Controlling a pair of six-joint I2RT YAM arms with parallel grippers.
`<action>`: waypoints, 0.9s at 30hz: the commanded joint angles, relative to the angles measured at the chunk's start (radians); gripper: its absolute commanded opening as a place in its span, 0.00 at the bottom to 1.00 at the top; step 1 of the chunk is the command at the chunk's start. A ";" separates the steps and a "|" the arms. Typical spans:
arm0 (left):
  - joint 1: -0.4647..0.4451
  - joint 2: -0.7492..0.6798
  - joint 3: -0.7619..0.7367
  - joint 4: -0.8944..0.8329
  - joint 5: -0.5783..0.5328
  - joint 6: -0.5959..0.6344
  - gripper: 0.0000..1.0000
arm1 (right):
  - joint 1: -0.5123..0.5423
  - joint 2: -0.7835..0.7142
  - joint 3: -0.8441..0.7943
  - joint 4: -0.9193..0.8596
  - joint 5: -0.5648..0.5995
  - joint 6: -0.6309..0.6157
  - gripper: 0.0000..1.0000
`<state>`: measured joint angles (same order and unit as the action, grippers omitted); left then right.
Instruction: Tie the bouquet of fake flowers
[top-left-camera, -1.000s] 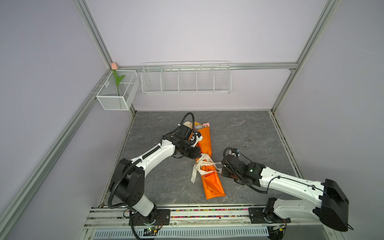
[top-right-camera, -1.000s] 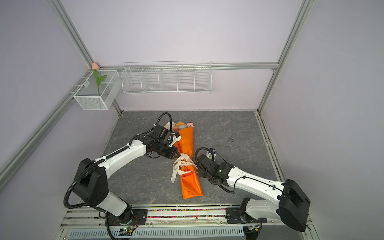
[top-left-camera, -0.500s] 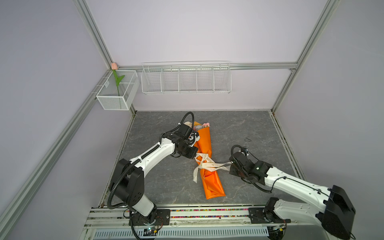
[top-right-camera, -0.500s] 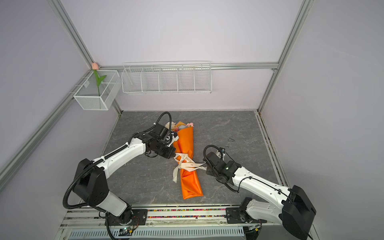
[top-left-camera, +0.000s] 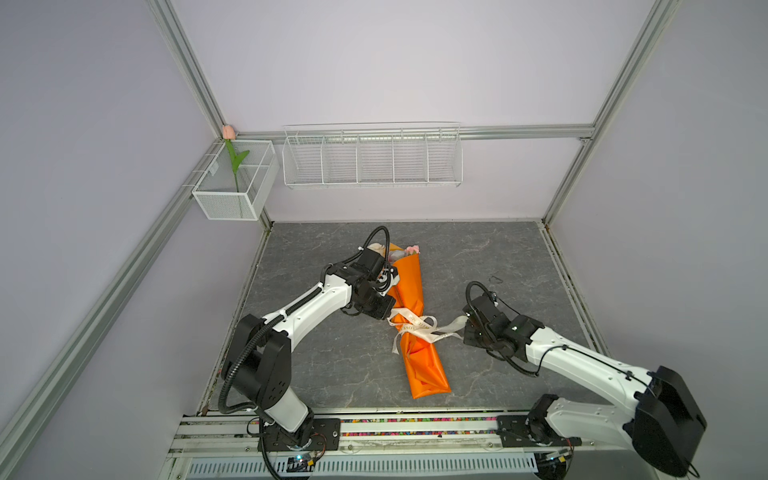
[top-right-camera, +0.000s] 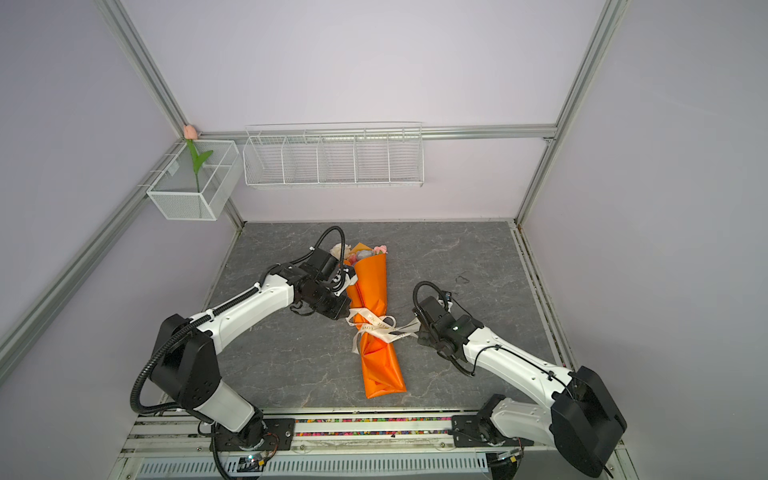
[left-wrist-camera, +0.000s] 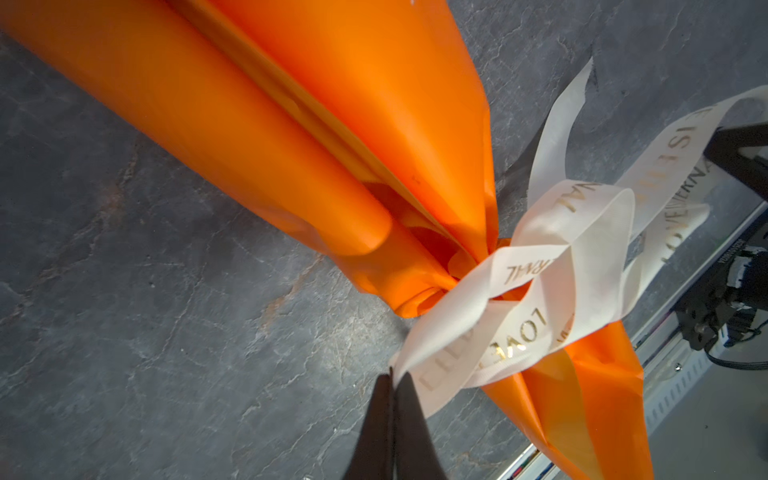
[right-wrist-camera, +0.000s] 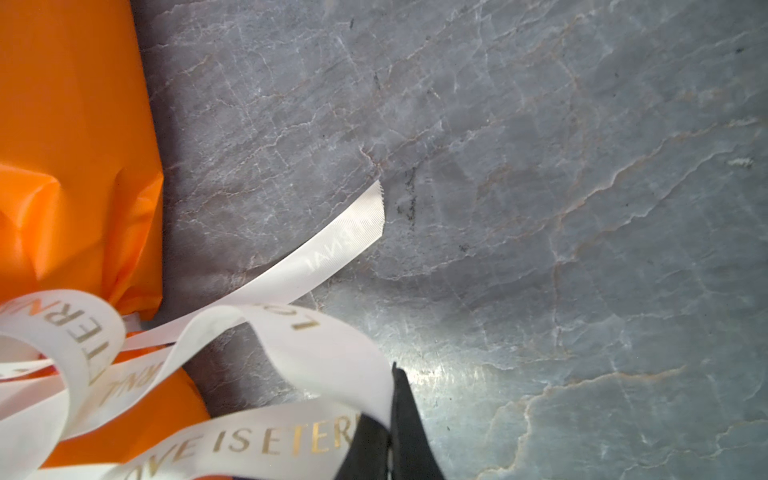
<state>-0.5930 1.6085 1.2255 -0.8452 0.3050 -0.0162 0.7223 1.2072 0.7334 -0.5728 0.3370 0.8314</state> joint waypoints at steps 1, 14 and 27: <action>0.030 -0.067 -0.032 -0.014 -0.062 -0.031 0.00 | -0.013 0.026 0.031 -0.055 0.069 -0.083 0.06; 0.061 -0.102 -0.133 -0.018 0.003 -0.037 0.00 | -0.065 0.028 0.034 0.086 -0.032 -0.245 0.06; 0.061 -0.145 -0.172 0.006 -0.106 -0.066 0.00 | -0.164 0.382 0.292 0.024 -0.089 -0.439 0.06</action>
<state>-0.5320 1.4849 1.0634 -0.8333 0.2577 -0.0711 0.5781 1.5410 0.9882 -0.5232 0.2623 0.4492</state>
